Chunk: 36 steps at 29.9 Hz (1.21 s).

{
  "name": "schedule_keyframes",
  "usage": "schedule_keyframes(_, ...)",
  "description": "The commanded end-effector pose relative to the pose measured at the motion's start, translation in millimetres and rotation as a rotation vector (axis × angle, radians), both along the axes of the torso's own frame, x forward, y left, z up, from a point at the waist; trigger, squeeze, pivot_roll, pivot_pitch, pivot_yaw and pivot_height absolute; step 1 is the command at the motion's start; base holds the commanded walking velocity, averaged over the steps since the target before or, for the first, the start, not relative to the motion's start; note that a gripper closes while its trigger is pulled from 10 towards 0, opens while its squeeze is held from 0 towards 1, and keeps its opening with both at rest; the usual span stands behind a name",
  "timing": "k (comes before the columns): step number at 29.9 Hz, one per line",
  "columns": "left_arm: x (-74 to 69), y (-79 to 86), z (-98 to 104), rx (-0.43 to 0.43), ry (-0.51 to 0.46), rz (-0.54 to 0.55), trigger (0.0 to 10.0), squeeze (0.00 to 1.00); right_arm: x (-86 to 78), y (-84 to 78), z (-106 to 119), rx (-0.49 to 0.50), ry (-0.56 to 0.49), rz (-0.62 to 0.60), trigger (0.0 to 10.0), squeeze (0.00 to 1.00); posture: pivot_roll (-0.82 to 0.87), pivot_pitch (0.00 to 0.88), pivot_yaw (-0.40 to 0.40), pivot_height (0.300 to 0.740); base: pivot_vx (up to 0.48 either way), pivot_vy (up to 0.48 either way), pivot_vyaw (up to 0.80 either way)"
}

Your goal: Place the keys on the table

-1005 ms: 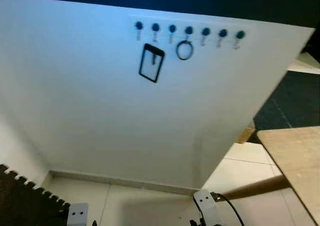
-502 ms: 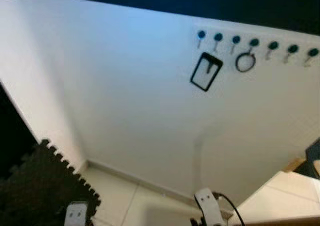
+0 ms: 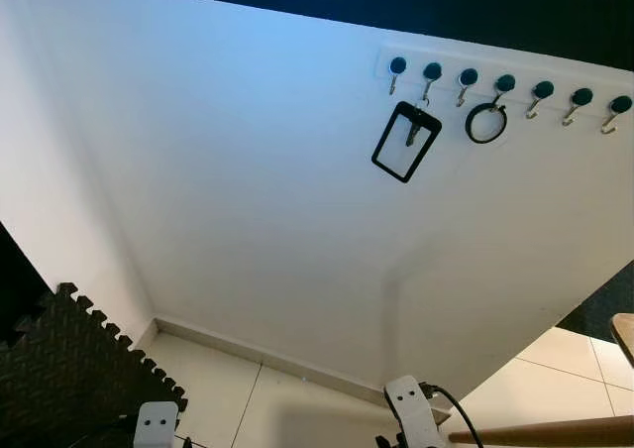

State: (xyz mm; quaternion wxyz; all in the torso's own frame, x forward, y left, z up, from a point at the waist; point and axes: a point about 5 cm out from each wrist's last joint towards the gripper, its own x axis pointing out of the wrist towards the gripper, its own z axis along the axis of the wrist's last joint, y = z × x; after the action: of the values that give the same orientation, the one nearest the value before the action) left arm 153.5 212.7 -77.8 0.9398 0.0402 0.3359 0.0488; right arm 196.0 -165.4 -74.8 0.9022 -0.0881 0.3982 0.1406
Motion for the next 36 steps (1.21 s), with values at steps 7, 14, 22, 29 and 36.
schedule_keyframes(7,-1.7,-0.8,-1.1,-0.005,0.006,0.013,10.0,0.00,-2.9,-4.7,-1.3,-0.003,0.009,-0.024,10.0,0.00,0.09,0.070,-0.073,0.740,0.000,-0.206,0.00)
schedule_keyframes(14,-0.1,0.0,-0.2,0.004,0.003,0.006,10.0,0.00,-2.7,-6.1,-1.1,-0.008,0.007,-0.027,10.0,0.00,0.09,0.064,-0.073,0.740,0.000,0.000,0.00)
schedule_keyframes(22,7.1,2.0,6.7,0.027,-0.066,-0.009,10.0,0.00,6.0,-6.9,5.6,-0.028,-0.074,-0.021,10.0,0.00,0.09,0.060,-0.074,0.740,0.000,0.000,0.00)
schedule_keyframes(29,40.4,-14.9,39.5,0.041,-0.328,-0.331,10.0,0.00,25.6,-1.7,25.2,-0.014,-0.281,0.024,10.0,0.00,0.08,0.060,-0.075,0.740,0.000,0.000,0.00)
schedule_keyframes(36,85.1,-43.5,105.8,0.003,-0.693,-0.545,10.0,0.00,39.2,12.1,50.5,0.011,-0.535,0.113,10.0,0.00,0.08,0.065,-0.071,0.740,0.000,0.000,0.00)
